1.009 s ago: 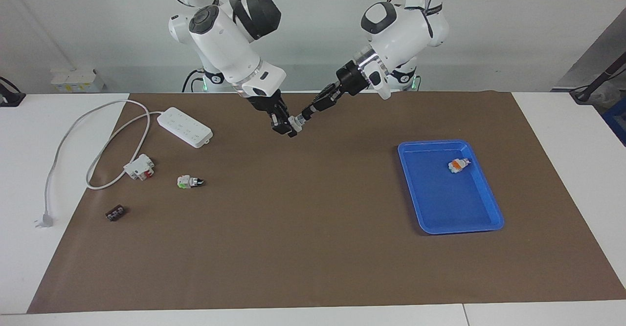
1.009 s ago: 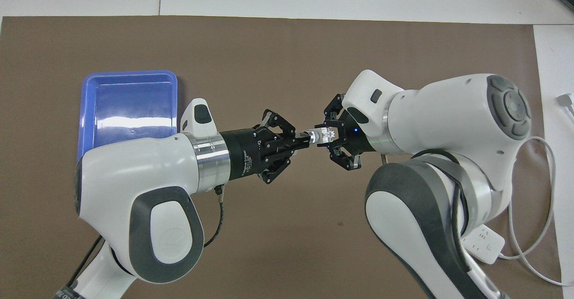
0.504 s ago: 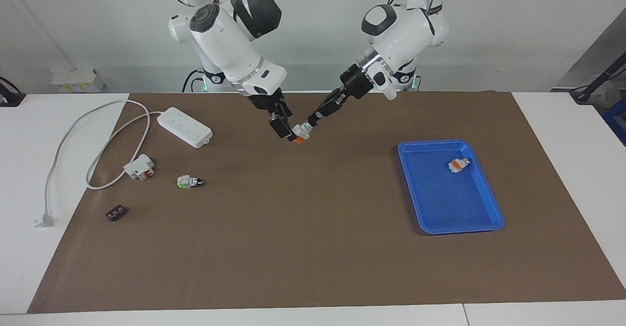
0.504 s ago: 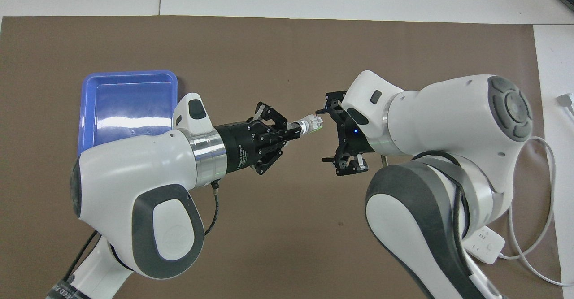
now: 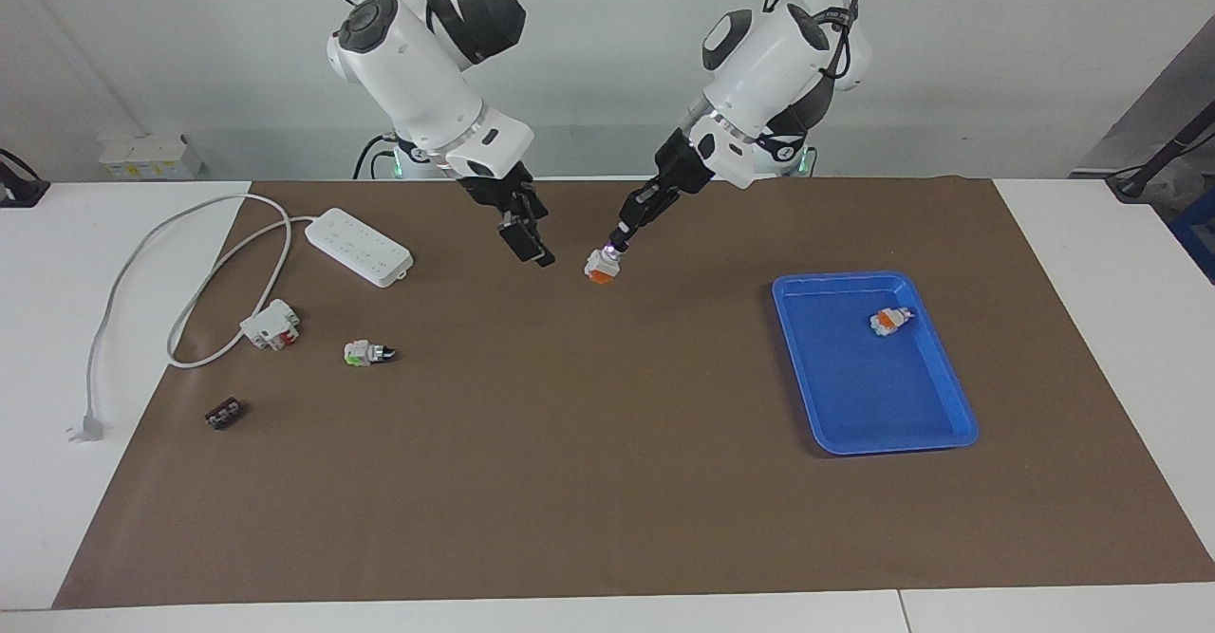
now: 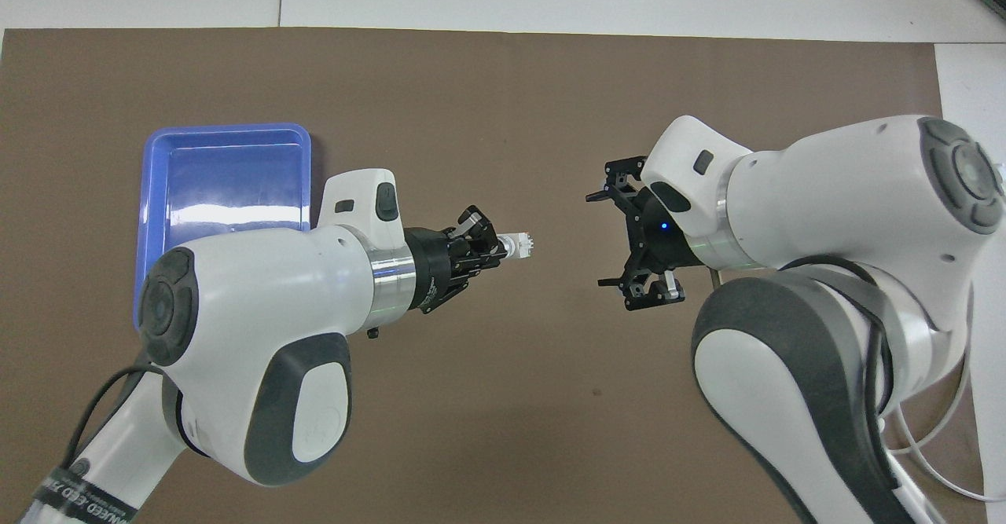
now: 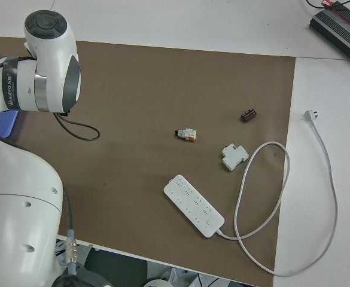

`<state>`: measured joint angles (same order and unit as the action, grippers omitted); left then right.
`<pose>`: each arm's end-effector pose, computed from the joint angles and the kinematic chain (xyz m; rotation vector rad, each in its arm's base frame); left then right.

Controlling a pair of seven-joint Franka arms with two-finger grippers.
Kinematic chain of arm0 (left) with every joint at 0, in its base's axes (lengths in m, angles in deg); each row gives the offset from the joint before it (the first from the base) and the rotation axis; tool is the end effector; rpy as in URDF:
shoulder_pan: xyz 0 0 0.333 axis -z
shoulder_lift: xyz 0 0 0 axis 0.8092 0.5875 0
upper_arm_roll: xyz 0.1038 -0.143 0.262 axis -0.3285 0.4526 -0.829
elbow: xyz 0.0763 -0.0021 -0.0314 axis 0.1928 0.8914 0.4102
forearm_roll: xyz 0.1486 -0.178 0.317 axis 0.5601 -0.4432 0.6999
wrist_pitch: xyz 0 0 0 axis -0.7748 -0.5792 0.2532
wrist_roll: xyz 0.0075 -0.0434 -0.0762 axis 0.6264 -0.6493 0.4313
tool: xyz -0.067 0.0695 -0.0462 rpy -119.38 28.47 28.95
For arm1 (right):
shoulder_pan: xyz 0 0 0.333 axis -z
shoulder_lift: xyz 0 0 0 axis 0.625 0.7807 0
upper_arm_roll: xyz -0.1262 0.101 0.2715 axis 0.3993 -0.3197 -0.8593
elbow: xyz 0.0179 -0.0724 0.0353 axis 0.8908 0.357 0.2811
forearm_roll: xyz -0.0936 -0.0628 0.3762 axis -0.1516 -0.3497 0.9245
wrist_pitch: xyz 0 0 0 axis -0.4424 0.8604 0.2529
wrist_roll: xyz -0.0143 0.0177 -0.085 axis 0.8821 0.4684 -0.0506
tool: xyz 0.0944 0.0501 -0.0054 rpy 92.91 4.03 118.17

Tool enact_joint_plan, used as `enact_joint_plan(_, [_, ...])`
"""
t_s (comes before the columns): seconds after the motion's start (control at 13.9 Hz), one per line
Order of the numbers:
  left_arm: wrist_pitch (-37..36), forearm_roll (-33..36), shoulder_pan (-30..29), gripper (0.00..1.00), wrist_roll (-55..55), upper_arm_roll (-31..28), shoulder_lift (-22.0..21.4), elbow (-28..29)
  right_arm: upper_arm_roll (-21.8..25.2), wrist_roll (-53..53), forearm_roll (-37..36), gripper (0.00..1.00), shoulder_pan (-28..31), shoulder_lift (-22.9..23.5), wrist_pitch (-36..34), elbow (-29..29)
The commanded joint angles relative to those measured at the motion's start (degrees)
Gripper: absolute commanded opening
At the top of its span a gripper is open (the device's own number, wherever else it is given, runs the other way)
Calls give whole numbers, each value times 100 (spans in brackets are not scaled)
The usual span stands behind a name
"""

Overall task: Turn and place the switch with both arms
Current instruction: 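Lower the switch into the blue tray with the left gripper and release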

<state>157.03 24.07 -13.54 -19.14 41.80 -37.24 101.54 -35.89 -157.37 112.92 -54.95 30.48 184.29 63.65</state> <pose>0.4673 -0.3327 0.5136 2.3875 0.8529 -0.0576 0.5393 0.2098 0.5404 -1.9014 -2.1362 -0.5023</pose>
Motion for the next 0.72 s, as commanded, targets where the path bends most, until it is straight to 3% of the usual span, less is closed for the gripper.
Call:
enact_joint_plan(0.0, [-741, 738, -294, 0, -680, -7, -71, -59, -27, 74, -316, 100, 396, -86, -219, -149])
enact_joint_plan(0.22, [-1471, 1379, -759, 0, -1508, -7, -133, -24, -27, 632, -1062, 100, 905, -50, -605, -640])
enact_joint_plan(0.36, [-1780, 1811, -1093, 0, -1947, -15, -195, 37, -27, 1240, -1160, 100, 1160, 89, -615, -1027])
enact_joint_plan(0.65, [-1869, 2577, -1848, 0, -2878, -7, -212, 300, -27, 2530, -1712, 100, 1346, 108, -597, -1072])
